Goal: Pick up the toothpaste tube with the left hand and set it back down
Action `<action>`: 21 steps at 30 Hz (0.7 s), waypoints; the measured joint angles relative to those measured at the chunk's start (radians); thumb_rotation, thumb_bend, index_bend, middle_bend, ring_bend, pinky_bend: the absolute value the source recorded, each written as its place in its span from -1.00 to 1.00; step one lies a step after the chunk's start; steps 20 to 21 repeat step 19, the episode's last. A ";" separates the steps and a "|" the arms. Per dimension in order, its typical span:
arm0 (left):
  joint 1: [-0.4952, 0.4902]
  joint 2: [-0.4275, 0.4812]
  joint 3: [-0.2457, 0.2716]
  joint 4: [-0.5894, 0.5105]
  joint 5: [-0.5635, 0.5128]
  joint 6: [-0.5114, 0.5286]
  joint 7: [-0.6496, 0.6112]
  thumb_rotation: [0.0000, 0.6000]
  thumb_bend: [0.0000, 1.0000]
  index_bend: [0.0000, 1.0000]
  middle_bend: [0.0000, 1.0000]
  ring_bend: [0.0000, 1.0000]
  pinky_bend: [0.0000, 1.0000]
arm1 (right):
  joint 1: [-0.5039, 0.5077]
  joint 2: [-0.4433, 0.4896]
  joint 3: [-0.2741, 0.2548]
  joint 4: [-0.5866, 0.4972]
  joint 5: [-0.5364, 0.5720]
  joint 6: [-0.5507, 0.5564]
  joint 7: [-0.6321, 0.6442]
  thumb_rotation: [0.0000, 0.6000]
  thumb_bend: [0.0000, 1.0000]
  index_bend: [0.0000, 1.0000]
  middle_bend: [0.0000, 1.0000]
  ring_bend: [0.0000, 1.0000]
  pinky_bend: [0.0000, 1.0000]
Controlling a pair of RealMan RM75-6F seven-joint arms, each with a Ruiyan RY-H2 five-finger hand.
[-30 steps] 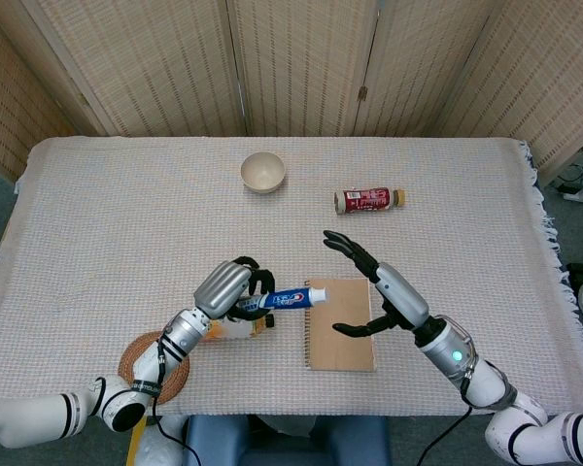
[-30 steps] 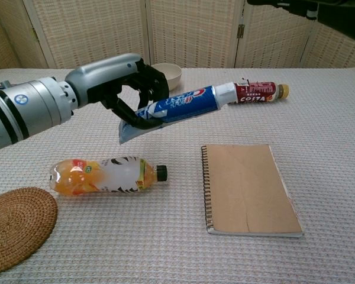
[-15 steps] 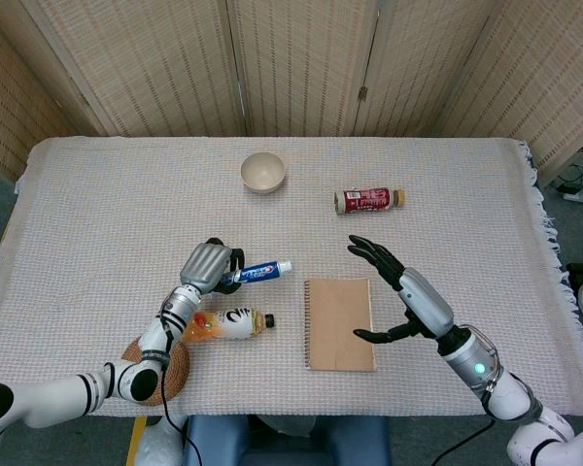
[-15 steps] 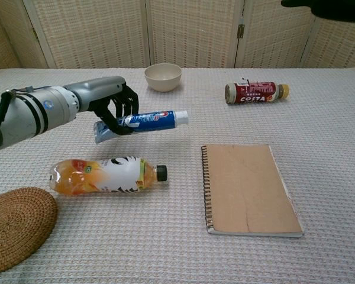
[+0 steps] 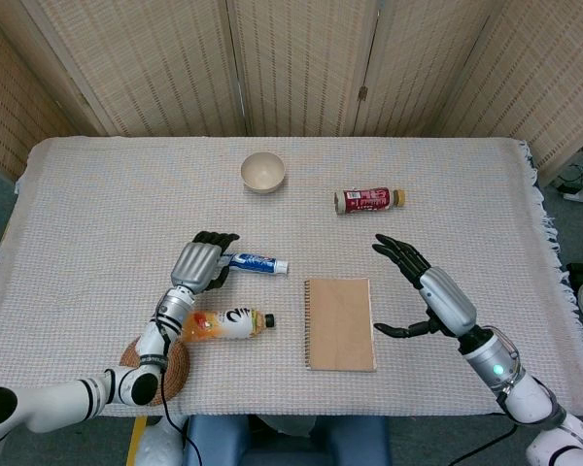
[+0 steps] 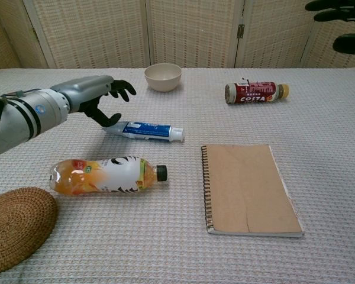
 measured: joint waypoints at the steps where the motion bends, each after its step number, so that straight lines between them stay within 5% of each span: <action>1: 0.015 0.021 0.003 -0.027 0.016 0.022 -0.007 1.00 0.16 -0.61 -0.53 -0.62 -0.67 | -0.010 0.010 -0.003 0.001 0.008 0.001 -0.029 0.61 -0.47 -1.00 -1.00 -1.00 -1.00; 4: 0.058 0.091 0.013 -0.107 0.047 0.077 -0.013 1.00 0.16 -0.60 -0.53 -0.62 -0.68 | -0.038 0.038 -0.012 0.003 0.030 0.006 -0.116 0.99 -0.47 -1.00 -1.00 -1.00 -1.00; 11: 0.194 0.266 0.049 -0.291 0.112 0.258 0.004 1.00 0.16 -0.58 -0.53 -0.63 -0.72 | -0.137 0.126 -0.043 -0.013 0.113 0.023 -0.329 1.00 -0.47 -1.00 -1.00 -1.00 -1.00; 21: 0.391 0.384 0.118 -0.399 0.270 0.512 -0.051 1.00 0.16 -0.55 -0.53 -0.63 -0.78 | -0.265 0.155 -0.070 0.007 0.156 0.113 -0.359 1.00 -0.47 -1.00 -1.00 -1.00 -1.00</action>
